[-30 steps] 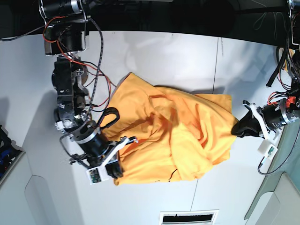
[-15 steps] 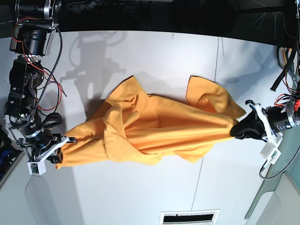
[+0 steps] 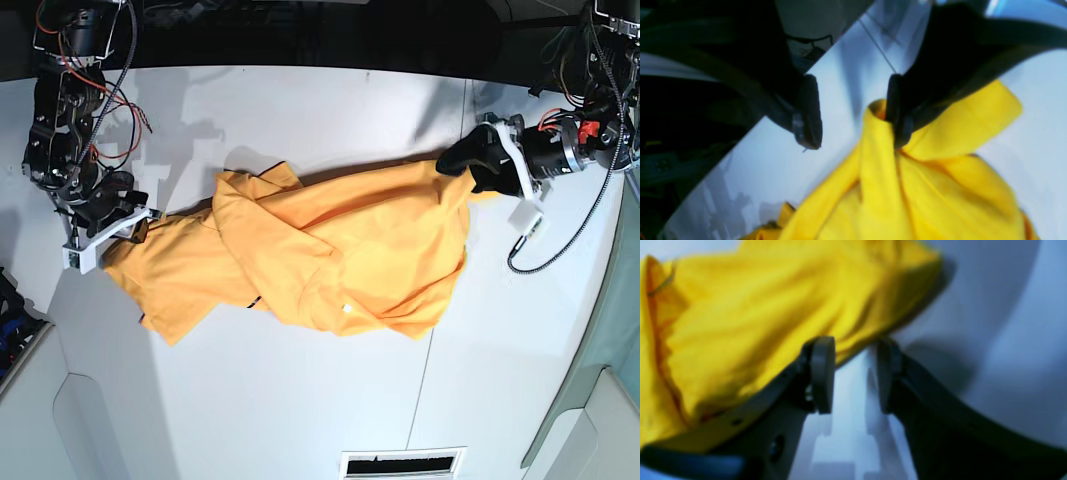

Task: Layout the t-shirt on the table in an organized manner, then fold the t-shirt properly
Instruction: 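Lower the shirt and regrasp its fabric with the right gripper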

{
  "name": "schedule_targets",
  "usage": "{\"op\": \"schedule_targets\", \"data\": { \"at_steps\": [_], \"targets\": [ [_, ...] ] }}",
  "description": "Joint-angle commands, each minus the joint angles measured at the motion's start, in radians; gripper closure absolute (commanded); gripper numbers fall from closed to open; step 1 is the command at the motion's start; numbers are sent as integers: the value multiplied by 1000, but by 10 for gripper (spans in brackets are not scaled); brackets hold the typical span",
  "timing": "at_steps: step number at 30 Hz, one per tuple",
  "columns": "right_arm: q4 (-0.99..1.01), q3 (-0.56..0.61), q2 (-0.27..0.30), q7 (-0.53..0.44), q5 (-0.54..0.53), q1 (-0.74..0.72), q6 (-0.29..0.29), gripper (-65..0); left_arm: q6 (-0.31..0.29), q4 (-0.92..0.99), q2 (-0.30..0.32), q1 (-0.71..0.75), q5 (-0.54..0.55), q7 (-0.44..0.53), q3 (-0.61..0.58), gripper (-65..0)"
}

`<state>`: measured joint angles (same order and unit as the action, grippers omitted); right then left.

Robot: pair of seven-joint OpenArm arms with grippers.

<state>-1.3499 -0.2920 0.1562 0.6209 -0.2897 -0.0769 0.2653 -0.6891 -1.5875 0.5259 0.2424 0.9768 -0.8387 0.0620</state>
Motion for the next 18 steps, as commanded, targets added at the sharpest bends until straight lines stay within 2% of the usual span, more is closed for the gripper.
{"op": "schedule_targets", "data": {
  "at_steps": [1,5,8,10,14,15,18],
  "targets": [
    [-20,-2,1,-19,-23,-13,25,-215,-9,-15,17,-14,31,20,9,-333],
    [-48,-1,-27,-19,-100,-10,118,-215,-9,-31,21,-15,74,17,10,-333],
    [-84,2,-59,-19,-161,-26,211,-215,-9,-68,21,-19,69,18,11,-333],
    [-85,27,-84,-18,-158,-49,238,-237,-9,-82,23,-28,69,18,11,-333],
    [-84,171,-110,-39,-57,-85,256,-385,-9,-83,23,-26,70,18,11,-333],
    [-84,221,-109,-56,-19,-91,255,-407,-9,-83,23,-26,69,18,11,-333],
    [-79,364,-109,-87,95,-113,245,-413,-9,-83,23,-27,66,20,11,-333]
  ]
}}
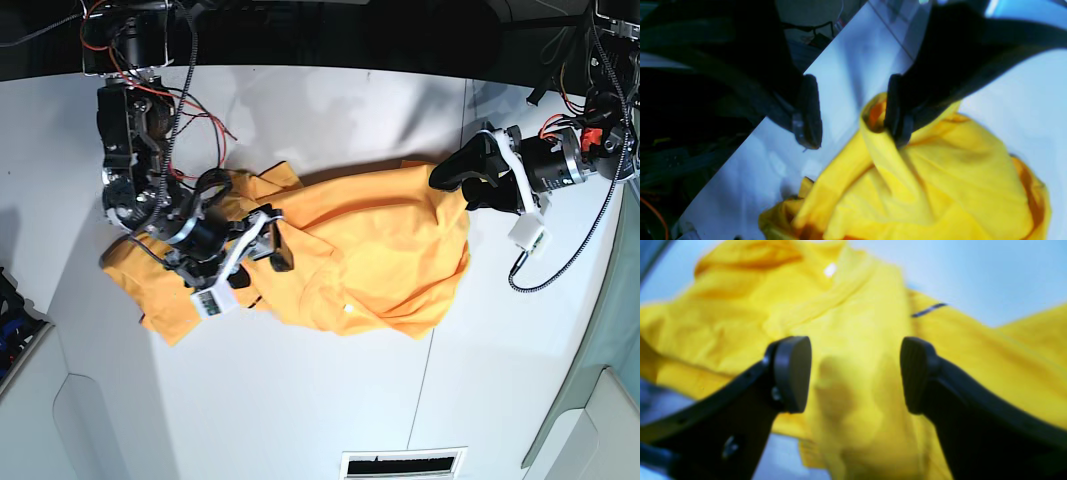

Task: Layout the t-shirt on the table in an organized manner, then fold the t-shirt properly
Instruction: 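Lower the shirt and regrasp its fabric with the right gripper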

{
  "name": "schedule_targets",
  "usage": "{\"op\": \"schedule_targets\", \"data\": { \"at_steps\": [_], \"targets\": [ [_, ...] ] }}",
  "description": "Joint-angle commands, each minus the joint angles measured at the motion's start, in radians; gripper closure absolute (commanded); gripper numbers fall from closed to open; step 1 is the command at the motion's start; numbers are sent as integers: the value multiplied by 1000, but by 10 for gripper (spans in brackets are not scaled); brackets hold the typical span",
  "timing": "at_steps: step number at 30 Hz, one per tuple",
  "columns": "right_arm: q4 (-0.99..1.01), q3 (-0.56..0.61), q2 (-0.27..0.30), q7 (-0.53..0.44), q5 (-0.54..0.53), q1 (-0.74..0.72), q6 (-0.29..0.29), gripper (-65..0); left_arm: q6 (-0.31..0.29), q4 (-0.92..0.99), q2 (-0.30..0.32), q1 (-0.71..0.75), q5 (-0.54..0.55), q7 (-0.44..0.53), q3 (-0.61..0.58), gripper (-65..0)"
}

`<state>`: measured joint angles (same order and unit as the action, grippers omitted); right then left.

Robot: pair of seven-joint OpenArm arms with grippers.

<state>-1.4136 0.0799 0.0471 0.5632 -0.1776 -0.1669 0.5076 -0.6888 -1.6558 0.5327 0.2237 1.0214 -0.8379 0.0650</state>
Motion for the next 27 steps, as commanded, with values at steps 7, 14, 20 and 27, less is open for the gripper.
{"op": "schedule_targets", "data": {
  "at_steps": [7,14,20,27],
  "targets": [
    [53,227,0,-77,225,-59,-117,-411,-9,-14,16,-7,-5,18,8,-333],
    [165,308,0,-136,321,-87,-234,-238,-9,-14,16,-7,-5,19,8,-332],
    [148,306,3,-141,364,-114,-306,0,-9,-14,16,-7,-17,28,8,-228],
    [81,306,2,-90,399,-188,-306,0,-9,-14,16,-7,-92,72,8,0]
  ]
}}
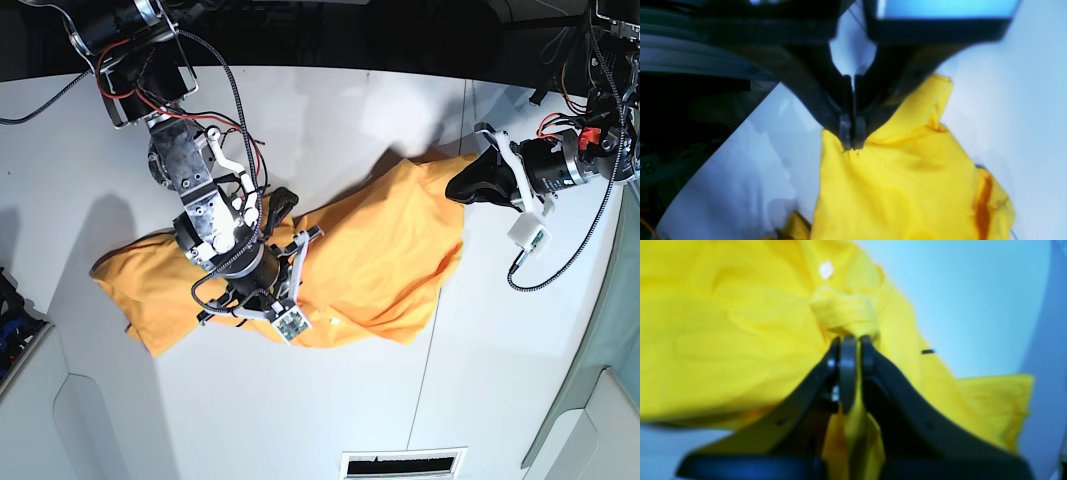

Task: Layout the t-shirt on the table in an organized manner, then fold the t-shirt properly
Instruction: 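Lower the shirt and regrasp its fabric with the right gripper, then pull the shirt taut between both grippers, spreading it along the table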

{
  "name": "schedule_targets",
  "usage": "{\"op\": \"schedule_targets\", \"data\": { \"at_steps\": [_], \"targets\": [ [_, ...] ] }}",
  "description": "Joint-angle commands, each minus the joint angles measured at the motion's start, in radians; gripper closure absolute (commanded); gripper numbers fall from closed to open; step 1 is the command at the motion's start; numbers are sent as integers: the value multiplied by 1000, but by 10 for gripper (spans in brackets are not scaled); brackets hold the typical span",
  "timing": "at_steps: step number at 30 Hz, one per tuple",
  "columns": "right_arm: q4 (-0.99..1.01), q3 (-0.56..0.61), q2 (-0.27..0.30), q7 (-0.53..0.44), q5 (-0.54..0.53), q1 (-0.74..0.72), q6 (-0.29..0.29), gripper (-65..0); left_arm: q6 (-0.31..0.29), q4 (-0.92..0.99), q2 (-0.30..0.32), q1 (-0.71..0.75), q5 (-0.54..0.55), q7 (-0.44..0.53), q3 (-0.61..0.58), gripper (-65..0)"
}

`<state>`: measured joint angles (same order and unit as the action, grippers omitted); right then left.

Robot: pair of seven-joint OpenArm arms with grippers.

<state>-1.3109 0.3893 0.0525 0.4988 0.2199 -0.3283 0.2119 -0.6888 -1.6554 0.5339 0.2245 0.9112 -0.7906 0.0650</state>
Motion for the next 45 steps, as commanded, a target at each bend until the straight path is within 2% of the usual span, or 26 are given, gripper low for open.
{"op": "schedule_targets", "data": {
  "at_steps": [1,4,7,13,16,18,19,27,29,31,33,36,38,41,45],
  "targets": [
    [-40,-4,-3,-5,1,-37,-10,0,-9,-14,15,-8,18,25,8,0],
    [-97,-4,-3,56,1,-58,-13,0,-9,-14,15,-8,18,24,8,0],
    [-128,-4,-3,96,1,-64,-42,0,-9,-14,15,-8,18,24,8,0],
    [-129,-4,-3,103,0,-39,-52,-13,-9,-14,14,-8,19,24,8,0],
    [-129,-4,-3,103,-3,-21,-63,-180,-9,-14,14,-8,20,25,8,-42],
    [-129,-4,-2,100,-2,-10,-103,-241,-9,-14,14,-8,20,29,8,-66],
    [-128,-4,-2,100,-2,-7,-119,-249,-9,-14,14,-8,20,31,8,-66],
    [-71,-4,-2,39,2,-7,-142,-238,-9,-14,14,-8,19,31,8,-66],
    [-45,-4,-2,26,5,-7,-158,-189,-9,-14,14,-8,19,31,8,-66],
    [-28,-4,-2,24,29,-7,-175,-107,-9,-14,14,-8,19,32,8,-69],
    [-26,-4,0,24,76,-7,-200,0,-9,-14,11,-8,18,45,8,-126],
    [-32,-7,3,34,150,-14,-233,0,-9,-14,2,-8,-21,109,8,-259],
    [-50,-12,2,58,179,-16,-253,0,-9,-14,-5,-12,-78,153,8,-319],
    [-98,-13,3,108,209,-15,-299,0,-9,-13,-11,-40,-130,170,8,-325],
    [-156,-13,2,160,218,-15,-321,0,-8,-13,-10,-87,-132,170,6,-325]
  ]
}}
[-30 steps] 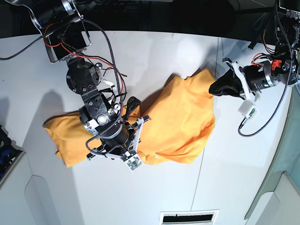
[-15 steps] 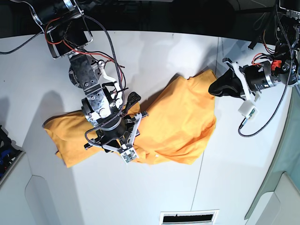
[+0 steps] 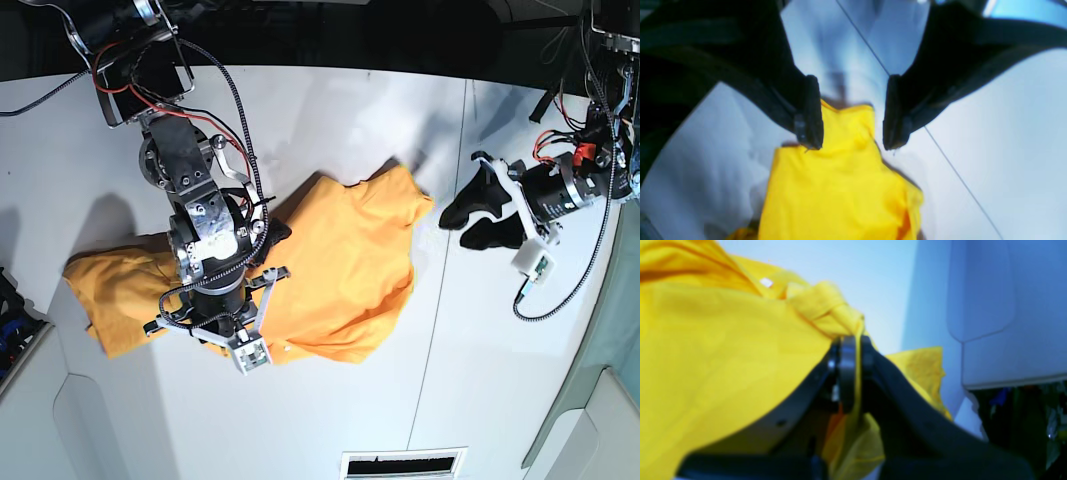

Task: Layout the t-shirt on the table in an organized manner, then fold the t-shirt properly
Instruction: 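Pull the shirt taut between both grippers, spreading it along the table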

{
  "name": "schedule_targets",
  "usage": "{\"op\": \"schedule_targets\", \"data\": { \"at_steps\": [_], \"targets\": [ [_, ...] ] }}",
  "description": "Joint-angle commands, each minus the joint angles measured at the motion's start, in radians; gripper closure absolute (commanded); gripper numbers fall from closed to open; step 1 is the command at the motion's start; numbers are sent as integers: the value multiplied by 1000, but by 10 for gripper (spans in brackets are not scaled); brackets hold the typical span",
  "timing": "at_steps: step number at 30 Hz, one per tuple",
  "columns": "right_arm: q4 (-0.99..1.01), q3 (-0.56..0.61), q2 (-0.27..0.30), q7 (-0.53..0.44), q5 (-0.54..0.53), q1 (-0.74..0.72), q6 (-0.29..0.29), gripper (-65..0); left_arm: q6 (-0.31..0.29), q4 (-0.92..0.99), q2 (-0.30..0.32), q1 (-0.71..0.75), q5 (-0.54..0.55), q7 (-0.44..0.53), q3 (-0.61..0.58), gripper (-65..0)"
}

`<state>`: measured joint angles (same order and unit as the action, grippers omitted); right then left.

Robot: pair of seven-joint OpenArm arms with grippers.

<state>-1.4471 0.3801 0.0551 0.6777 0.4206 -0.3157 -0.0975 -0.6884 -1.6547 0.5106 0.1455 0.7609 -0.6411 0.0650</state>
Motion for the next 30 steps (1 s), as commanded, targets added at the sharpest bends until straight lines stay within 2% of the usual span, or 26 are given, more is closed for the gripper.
{"op": "schedule_targets", "data": {
  "at_steps": [1,4,7,9,13,17,19,23,26,27,28,30],
  "targets": [
    [-27,-4,-2,-10,18,-27,-11,0,-8,-12,13,-17,19,20,4,-325],
    [-29,-4,-6,-3,11,-27,-11,-4,-6,16,13,-49,19,21,-22,-325],
    [-29,-5,-6,-3,-22,-27,-11,-177,-3,85,-3,-85,19,27,-71,-332],
    [-29,-6,-5,-4,-20,-27,-13,-229,-3,144,-32,-116,11,29,-106,-332],
    [-28,-29,-5,-27,-27,-27,-20,-229,-3,273,-113,-177,-58,39,-158,-332],
    [-15,-103,-5,-50,-117,-27,-18,-229,-3,378,-179,-203,-88,40,-166,-332],
    [11,-150,-5,-71,-170,-27,24,-229,-2,411,-199,-207,-105,40,-166,-332],
    [84,-216,-5,-104,-289,-24,159,-229,-3,439,-225,-206,-119,40,-166,-331],
    [115,-219,-3,-125,-328,-24,181,-229,-3,441,-234,-206,-135,40,-166,-329],
    [122,-219,-3,-137,-333,-24,180,-229,-3,441,-234,-207,-138,40,-166,-307],
    [126,-219,-3,-148,-335,-24,179,-220,-3,441,-233,-207,-142,40,-166,-245],
    [129,-219,-3,-159,-333,-25,170,-153,-3,441,-233,-207,-157,42,-166,-43]
  ]
}}
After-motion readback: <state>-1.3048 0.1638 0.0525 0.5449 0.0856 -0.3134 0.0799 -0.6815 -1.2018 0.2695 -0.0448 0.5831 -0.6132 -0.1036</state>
